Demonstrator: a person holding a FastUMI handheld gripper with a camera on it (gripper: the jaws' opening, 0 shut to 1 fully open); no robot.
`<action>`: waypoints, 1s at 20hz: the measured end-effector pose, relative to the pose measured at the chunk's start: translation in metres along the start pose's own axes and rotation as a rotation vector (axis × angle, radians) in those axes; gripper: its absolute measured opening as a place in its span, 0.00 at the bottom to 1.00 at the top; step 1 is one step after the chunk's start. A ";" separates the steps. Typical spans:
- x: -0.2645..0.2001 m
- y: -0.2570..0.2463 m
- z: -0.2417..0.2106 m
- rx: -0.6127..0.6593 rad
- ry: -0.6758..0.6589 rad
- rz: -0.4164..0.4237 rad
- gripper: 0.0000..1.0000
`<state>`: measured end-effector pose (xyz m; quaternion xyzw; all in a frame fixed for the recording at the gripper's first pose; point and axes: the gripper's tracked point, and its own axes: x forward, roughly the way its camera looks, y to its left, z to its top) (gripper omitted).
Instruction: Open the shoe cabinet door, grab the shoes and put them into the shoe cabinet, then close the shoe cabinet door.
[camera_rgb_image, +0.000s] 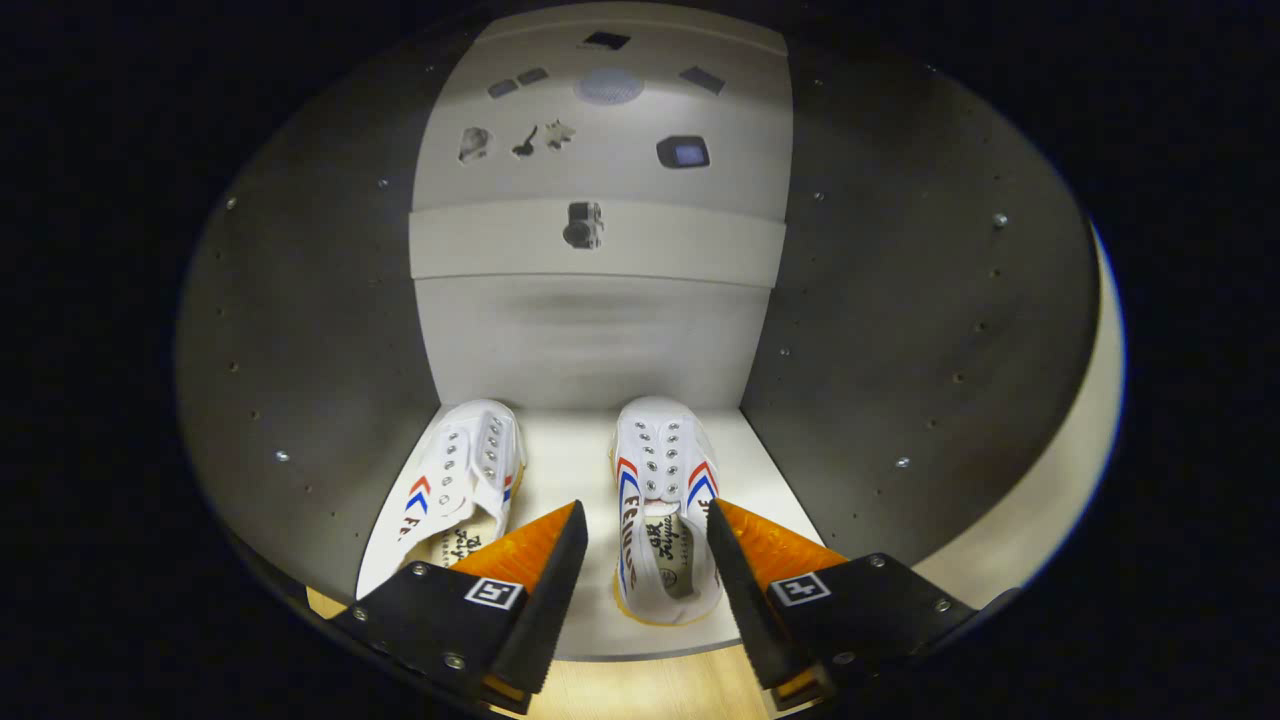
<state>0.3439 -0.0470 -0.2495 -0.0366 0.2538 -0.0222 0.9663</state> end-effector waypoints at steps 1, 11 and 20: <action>-0.018 0.000 0.005 0.010 -0.024 0.006 0.81; -0.247 -0.018 -0.009 0.057 -0.142 0.002 0.94; -0.404 -0.095 -0.061 0.084 -0.203 -0.086 0.94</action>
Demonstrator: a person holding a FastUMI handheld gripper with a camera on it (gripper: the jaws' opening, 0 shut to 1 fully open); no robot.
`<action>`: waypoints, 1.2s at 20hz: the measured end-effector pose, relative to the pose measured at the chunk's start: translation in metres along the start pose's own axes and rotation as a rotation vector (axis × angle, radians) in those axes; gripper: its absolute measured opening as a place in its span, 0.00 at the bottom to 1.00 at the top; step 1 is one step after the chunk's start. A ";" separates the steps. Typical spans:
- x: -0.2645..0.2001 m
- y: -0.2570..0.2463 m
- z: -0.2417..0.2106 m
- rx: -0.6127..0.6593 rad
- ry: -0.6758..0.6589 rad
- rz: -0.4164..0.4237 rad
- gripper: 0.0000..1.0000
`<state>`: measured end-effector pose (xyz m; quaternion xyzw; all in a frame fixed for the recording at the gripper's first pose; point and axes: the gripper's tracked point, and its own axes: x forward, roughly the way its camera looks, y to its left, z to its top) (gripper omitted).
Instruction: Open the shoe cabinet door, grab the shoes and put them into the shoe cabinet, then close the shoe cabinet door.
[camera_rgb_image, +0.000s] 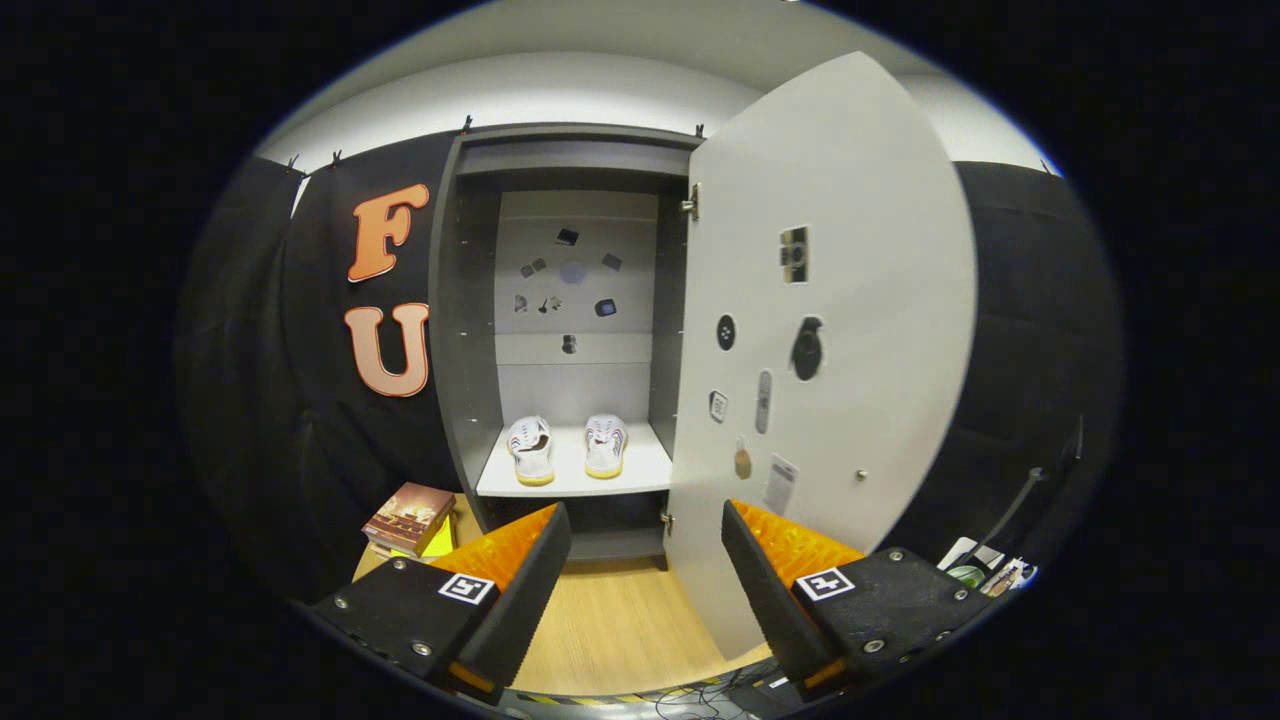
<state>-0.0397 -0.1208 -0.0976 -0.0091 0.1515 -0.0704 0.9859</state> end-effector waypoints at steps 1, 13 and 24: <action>-0.015 -0.013 0.000 0.004 -0.008 -0.002 0.94; -0.025 -0.160 -0.037 0.008 -0.006 -0.124 0.94; 0.034 -0.169 -0.065 0.070 0.004 -0.049 0.93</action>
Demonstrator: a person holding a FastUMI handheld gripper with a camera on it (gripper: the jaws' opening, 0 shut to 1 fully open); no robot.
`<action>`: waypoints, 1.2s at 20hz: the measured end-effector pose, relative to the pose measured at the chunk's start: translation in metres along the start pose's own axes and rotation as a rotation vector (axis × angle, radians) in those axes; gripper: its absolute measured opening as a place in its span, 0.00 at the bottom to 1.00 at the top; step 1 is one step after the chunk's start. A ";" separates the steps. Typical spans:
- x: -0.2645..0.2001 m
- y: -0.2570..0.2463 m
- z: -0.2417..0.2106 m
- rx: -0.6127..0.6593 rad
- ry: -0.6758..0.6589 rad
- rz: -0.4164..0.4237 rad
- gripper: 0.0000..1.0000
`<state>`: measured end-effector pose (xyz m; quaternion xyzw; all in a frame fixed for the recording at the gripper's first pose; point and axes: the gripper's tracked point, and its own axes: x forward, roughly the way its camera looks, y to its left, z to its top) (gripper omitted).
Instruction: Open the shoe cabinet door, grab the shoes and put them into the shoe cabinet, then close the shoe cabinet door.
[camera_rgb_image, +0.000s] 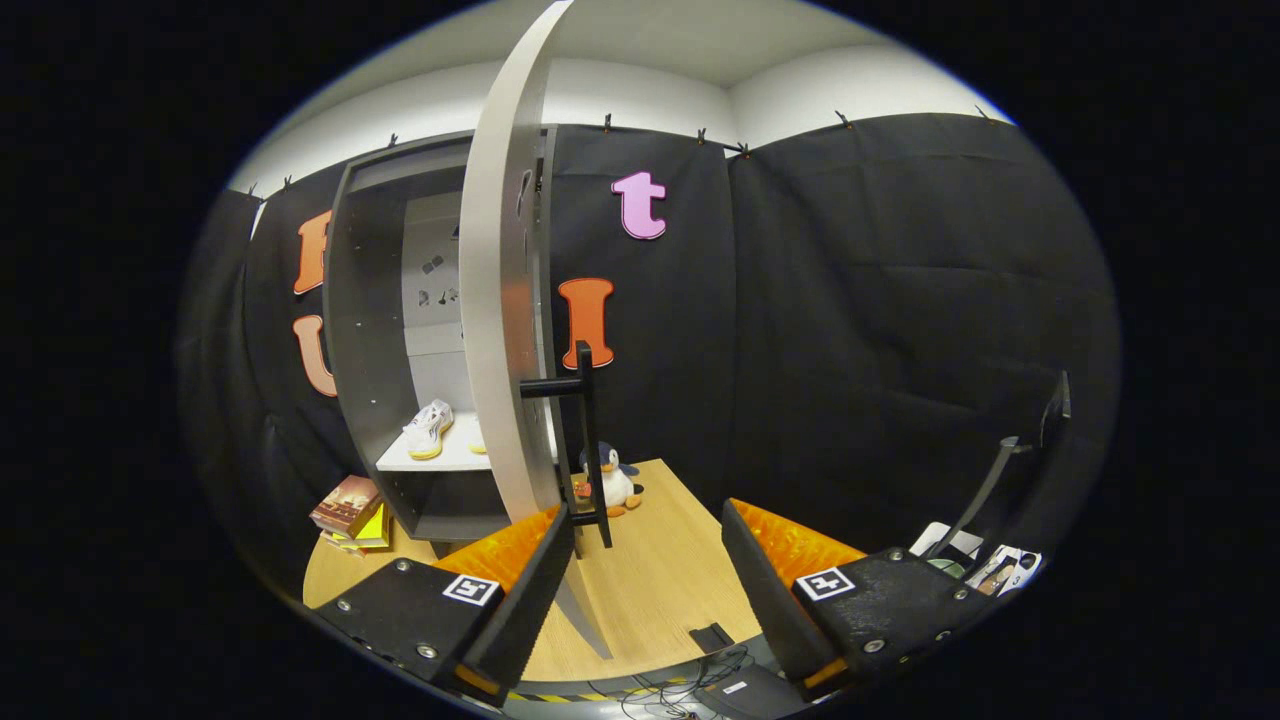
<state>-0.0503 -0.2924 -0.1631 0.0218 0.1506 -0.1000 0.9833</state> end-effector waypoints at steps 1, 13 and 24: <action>-0.002 0.005 0.001 -0.003 -0.004 0.009 0.92; -0.012 0.037 0.002 -0.059 -0.006 0.007 0.90; -0.021 0.091 -0.002 -0.040 0.003 0.033 0.90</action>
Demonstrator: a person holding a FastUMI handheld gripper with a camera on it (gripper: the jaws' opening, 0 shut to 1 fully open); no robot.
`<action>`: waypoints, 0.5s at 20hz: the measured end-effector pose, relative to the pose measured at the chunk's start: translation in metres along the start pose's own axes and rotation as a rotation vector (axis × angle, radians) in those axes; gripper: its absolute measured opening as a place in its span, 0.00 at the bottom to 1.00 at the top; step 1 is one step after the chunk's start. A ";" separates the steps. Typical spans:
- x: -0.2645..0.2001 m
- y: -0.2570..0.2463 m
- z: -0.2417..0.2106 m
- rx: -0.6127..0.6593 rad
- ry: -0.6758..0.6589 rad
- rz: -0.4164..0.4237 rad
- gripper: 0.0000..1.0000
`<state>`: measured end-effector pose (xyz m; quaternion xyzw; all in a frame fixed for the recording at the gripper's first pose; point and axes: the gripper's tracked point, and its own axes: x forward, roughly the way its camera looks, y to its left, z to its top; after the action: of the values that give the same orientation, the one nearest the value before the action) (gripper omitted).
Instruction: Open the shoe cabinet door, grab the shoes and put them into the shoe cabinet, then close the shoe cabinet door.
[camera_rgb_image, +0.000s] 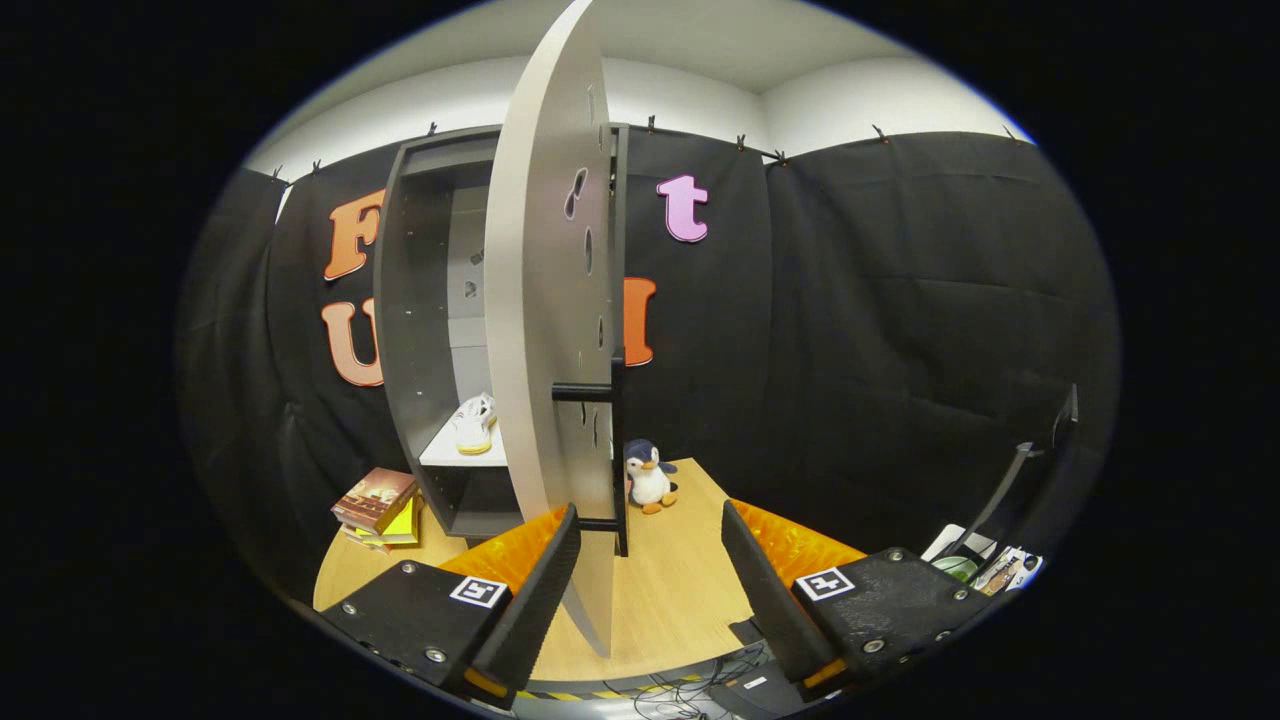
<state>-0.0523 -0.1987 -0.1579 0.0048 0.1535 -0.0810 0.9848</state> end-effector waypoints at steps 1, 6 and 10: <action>-0.001 0.009 0.000 -0.003 0.000 0.005 0.90; 0.003 0.067 0.001 0.021 0.014 0.062 0.90; 0.017 0.122 0.006 0.025 0.013 0.117 0.90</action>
<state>-0.0150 -0.0807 -0.1589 0.0268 0.1585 -0.0251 0.9867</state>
